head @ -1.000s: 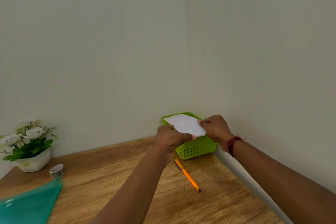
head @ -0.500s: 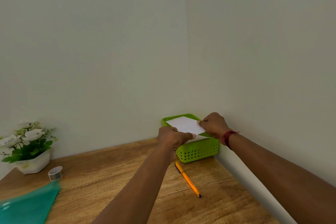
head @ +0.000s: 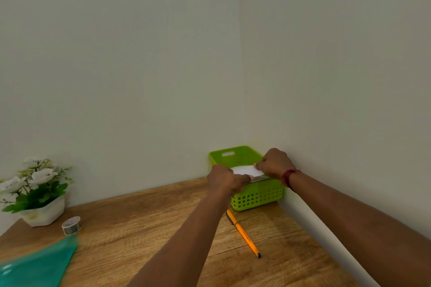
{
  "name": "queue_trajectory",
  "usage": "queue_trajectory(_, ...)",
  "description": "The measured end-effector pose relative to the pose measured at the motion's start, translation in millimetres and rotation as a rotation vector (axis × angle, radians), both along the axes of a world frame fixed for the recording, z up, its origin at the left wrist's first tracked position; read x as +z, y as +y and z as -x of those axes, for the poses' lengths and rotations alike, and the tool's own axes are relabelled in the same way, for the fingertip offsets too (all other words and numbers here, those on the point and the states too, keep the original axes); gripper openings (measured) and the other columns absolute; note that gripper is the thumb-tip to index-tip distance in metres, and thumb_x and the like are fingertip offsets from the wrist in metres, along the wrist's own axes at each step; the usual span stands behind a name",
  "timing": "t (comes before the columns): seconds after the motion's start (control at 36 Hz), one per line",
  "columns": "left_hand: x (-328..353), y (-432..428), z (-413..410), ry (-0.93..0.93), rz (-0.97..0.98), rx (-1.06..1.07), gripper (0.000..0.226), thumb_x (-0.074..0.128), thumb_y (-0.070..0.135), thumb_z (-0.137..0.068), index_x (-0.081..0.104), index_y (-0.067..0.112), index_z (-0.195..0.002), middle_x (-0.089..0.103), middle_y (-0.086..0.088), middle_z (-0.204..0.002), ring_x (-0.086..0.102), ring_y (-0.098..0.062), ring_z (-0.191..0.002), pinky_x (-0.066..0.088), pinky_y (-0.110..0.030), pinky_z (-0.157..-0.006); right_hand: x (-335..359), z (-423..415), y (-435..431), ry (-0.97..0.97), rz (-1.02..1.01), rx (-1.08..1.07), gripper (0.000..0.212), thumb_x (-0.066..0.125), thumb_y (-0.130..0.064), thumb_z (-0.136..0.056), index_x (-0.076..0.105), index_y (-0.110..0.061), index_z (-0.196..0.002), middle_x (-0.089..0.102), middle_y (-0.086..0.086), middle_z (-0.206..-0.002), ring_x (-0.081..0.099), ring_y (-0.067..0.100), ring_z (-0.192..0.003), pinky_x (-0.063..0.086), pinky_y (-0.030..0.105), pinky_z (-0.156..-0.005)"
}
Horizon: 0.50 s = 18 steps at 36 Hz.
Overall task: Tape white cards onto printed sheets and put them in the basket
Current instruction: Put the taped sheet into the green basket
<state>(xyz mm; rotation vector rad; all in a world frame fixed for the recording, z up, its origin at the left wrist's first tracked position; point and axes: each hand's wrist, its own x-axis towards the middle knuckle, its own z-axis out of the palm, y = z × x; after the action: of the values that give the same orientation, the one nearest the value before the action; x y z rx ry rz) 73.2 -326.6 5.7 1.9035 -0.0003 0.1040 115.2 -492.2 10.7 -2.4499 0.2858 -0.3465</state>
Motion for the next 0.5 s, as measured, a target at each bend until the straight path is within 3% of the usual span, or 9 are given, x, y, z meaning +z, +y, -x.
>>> queue_trajectory(0.06, -2.5, -0.9, -0.4, -0.022, -0.026, -0.002, 0.044, 0.094, 0.028, -0.059, 0.057, 0.008, -0.072, 0.063, -0.007, -0.068, 0.073, -0.028, -0.076, 0.059, -0.048, -0.077, -1.3, 1.4, -0.1, 0.009, 0.019, -0.003, 0.029, 0.07, -0.037, -0.081, 0.07, -0.008, -0.082, 0.063, 0.006, -0.075, 0.062, 0.027, -0.079, 0.039, 0.026, -0.06)
queue_trajectory(0.14, -4.6, 0.0, 2.5, -0.059, -0.045, 0.006, 0.044, 0.093, 0.029, -0.062, 0.053, 0.011, -0.067, 0.059, -0.002, -0.066, 0.073, -0.03, -0.079, 0.058, -0.048, -0.08, -3.7, 3.7, -1.3, 0.015, 0.045, -0.016, 0.033, 0.066, -0.043, -0.083, 0.064, -0.012, -0.075, 0.058, 0.005, -0.072, 0.057, 0.026, -0.075, 0.037, 0.027, -0.06)
queue_trajectory(0.25, -9.8, 0.9, 3.4, -0.099, -0.077, 0.03, 0.046, 0.093, 0.029, -0.059, 0.05, 0.015, -0.056, 0.057, 0.0, -0.051, 0.068, -0.031, -0.062, 0.057, -0.053, -0.072, -6.1, 3.4, -0.9, 0.009, 0.106, -0.027, 0.041, 0.06, -0.049, -0.085, 0.048, -0.018, -0.062, 0.062, 0.01, -0.082, 0.059, 0.029, -0.079, 0.037, 0.028, -0.059)
queue_trajectory(0.33, -14.4, 1.0, 0.9, -0.14, -0.138, 0.047, 0.046, 0.092, 0.034, -0.059, 0.049, 0.016, -0.058, 0.056, -0.01, -0.064, 0.058, -0.025, -0.057, 0.053, -0.053, -0.067, -5.2, 6.7, 3.6, -0.027, 0.178, -0.037, 0.042, 0.056, -0.049, -0.088, 0.046, -0.018, -0.062, 0.067, 0.015, -0.096, 0.063, 0.033, -0.089, 0.04, 0.029, -0.065)
queue_trajectory(0.42, -15.7, 1.0, 0.4, -0.167, -0.181, 0.047, 0.042, 0.09, 0.037, -0.061, 0.055, 0.014, -0.061, 0.067, -0.012, -0.071, 0.069, -0.033, -0.07, 0.057, -0.05, -0.069, -4.5, 10.9, 7.6, -0.052, 0.234, -0.047, 0.039, 0.052, -0.049, -0.091, 0.051, -0.014, -0.073, 0.067, 0.015, -0.103, 0.063, 0.034, -0.096, 0.041, 0.031, -0.068)
queue_trajectory(0.5, -17.0, -0.2, 0.4, -0.173, -0.195, 0.043, 0.039, 0.09, 0.036, -0.062, 0.058, 0.014, -0.06, 0.071, -0.014, -0.073, 0.07, -0.031, -0.071, 0.057, -0.048, -0.07, -5.0, 13.2, 7.9, -0.087, 0.293, -0.056, 0.041, 0.048, -0.05, -0.093, 0.059, -0.012, -0.084, 0.067, 0.015, -0.105, 0.063, 0.034, -0.098, 0.04, 0.031, -0.069)
